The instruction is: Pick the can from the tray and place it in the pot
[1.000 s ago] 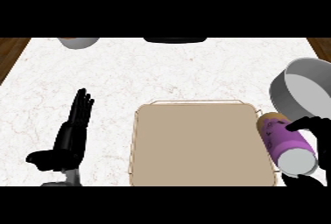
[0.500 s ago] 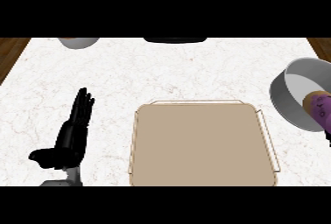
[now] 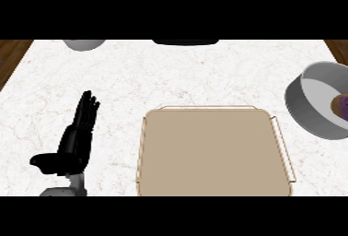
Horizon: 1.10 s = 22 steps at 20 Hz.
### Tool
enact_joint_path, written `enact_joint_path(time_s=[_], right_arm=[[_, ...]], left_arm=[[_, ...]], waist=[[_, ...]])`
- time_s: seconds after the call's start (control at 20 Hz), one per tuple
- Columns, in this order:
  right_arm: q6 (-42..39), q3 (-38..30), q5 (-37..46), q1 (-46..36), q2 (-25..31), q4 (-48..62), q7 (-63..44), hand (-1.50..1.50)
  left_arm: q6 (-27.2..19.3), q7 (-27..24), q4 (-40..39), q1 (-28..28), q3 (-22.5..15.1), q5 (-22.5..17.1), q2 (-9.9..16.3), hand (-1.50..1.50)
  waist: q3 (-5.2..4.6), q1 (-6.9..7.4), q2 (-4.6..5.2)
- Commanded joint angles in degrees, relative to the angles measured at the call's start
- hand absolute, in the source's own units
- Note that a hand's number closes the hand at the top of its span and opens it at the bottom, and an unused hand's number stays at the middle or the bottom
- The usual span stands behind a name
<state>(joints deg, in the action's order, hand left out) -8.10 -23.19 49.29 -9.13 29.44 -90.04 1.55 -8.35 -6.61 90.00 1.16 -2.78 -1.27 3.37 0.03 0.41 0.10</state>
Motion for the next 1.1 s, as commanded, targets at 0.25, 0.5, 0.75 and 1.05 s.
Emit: enact_joint_path(time_s=[0.25,0.5,0.75,1.05], right_arm=[[2.8,-1.7,0.5,-4.2,1.8,24.1,5.3,1.5],[0.1,-0.8,4.4,-6.6,4.7,33.9,2.3,-1.5],[-0.2,-6.4,-7.1,-9.1,2.1,36.2,15.0,-1.5],[-3.1,-19.4,-24.2,-16.1,-1.2,36.7,17.5,-1.5]], left_arm=[[-1.4,1.7,3.3,-1.4,-1.6,1.8,-1.0,0.0],[-0.7,2.0,4.3,-2.1,-1.8,1.3,-0.9,0.0],[0.1,1.6,0.0,0.8,-0.3,0.7,-0.3,0.0],[-0.8,1.0,1.3,-0.5,-0.9,0.8,-1.6,0.0]], waist=[[0.03,0.17,0.0],[0.06,0.83,0.14],[0.09,-0.14,0.15],[0.13,-0.24,-0.2]])
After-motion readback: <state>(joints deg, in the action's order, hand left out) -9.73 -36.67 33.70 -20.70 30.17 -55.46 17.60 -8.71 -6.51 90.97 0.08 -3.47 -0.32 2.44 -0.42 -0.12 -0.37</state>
